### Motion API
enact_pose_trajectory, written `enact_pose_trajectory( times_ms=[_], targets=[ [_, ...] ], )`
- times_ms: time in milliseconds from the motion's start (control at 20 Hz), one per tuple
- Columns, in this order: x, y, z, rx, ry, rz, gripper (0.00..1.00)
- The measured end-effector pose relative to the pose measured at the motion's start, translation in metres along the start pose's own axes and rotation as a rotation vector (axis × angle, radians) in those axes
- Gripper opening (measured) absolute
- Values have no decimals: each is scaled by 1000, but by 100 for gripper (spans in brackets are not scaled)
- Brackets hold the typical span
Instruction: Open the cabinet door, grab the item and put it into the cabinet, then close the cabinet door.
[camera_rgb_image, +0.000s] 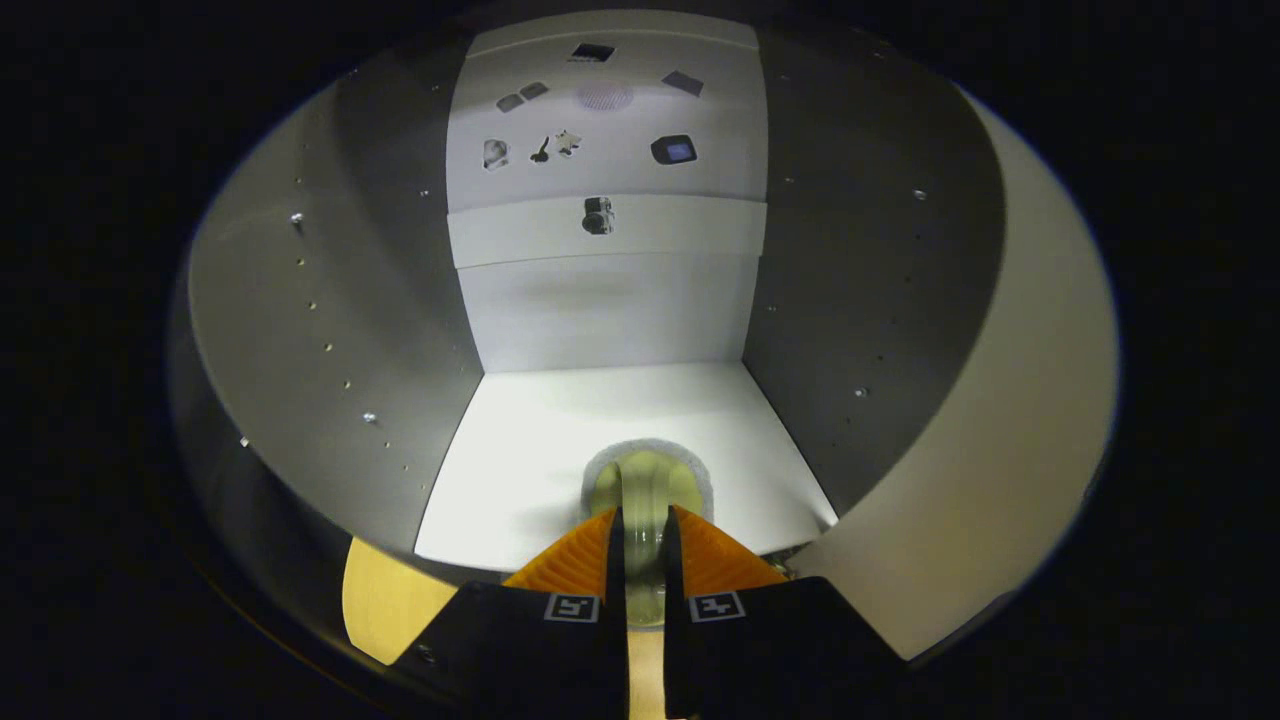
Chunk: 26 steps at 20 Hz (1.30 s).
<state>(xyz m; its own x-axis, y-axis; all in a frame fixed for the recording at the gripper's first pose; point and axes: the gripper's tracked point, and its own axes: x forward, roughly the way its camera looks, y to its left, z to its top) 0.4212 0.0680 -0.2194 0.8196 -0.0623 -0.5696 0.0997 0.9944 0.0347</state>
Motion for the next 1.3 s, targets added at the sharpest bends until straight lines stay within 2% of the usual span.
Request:
enact_pose_trajectory(
  times_ms=[350,700,800,1050,1300],
  targets=[
    [63,3,-2,-7,79,5,17],
    [102,3,12,17,113,24,18],
    [105,7,13,35,123,38,24],
    [95,16,30,105,78,77,97],
    [65,15,64,119,-67,93,98]
  ],
)
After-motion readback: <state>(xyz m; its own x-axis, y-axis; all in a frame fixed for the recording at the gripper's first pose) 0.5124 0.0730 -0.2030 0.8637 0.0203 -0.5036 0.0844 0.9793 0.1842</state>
